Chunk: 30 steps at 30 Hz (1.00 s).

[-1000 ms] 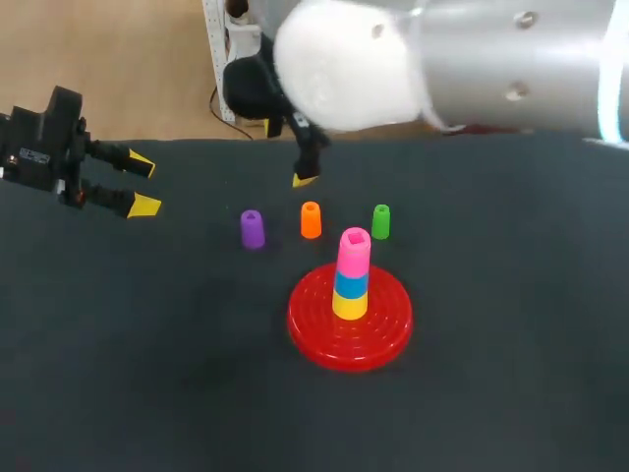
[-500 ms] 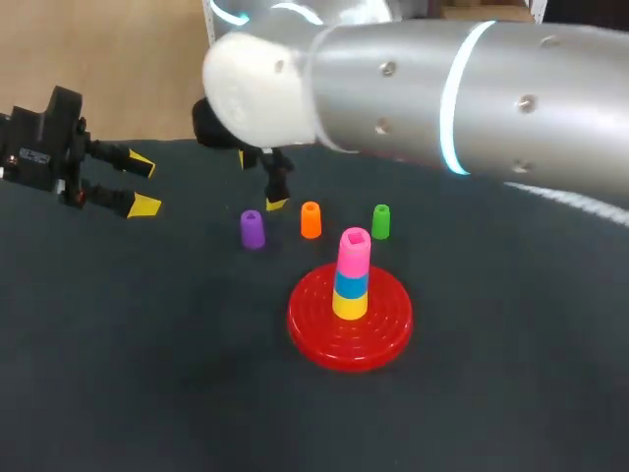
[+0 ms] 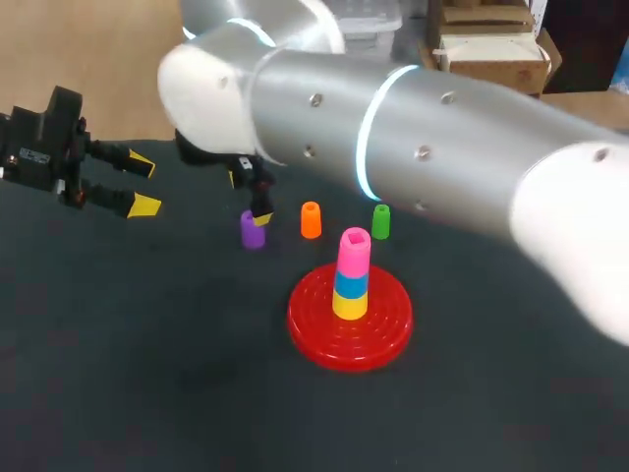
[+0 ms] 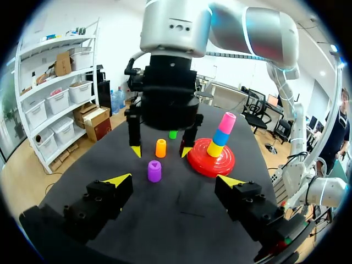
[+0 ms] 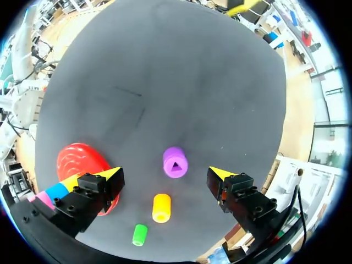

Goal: Pick up and stack the cylinders on the red base in this order: pink,purple,orange,green

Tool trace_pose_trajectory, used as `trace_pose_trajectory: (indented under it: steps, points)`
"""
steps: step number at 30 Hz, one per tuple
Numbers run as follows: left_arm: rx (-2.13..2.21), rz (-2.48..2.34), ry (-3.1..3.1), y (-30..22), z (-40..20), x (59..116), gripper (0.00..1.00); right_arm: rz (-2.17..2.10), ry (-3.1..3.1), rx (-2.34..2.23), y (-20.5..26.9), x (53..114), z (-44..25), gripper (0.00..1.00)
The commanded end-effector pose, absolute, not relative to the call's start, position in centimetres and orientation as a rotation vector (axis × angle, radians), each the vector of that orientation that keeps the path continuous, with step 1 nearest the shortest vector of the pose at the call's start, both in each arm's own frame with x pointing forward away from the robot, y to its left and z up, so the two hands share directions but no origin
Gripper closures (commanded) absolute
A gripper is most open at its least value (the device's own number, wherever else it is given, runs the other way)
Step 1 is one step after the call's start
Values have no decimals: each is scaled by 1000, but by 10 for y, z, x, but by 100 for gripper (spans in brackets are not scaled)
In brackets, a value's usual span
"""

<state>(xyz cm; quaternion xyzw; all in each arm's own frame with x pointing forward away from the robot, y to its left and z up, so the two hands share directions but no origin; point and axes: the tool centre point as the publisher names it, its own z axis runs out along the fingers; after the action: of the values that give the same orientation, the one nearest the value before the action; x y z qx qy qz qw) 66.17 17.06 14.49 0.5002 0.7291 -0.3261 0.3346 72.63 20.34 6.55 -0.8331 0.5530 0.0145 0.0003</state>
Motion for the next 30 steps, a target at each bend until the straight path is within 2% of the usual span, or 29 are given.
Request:
trace_pose_trajectory:
  steps: [1, 30]
  points:
    - [1308, -854, 1897, 172, 144, 662, 0, 37, 1737, -2600, 206, 728, 55, 0]
    - [1308, -854, 1897, 172, 144, 662, 0, 63, 1812, -2573, 203, 732, 29, 0]
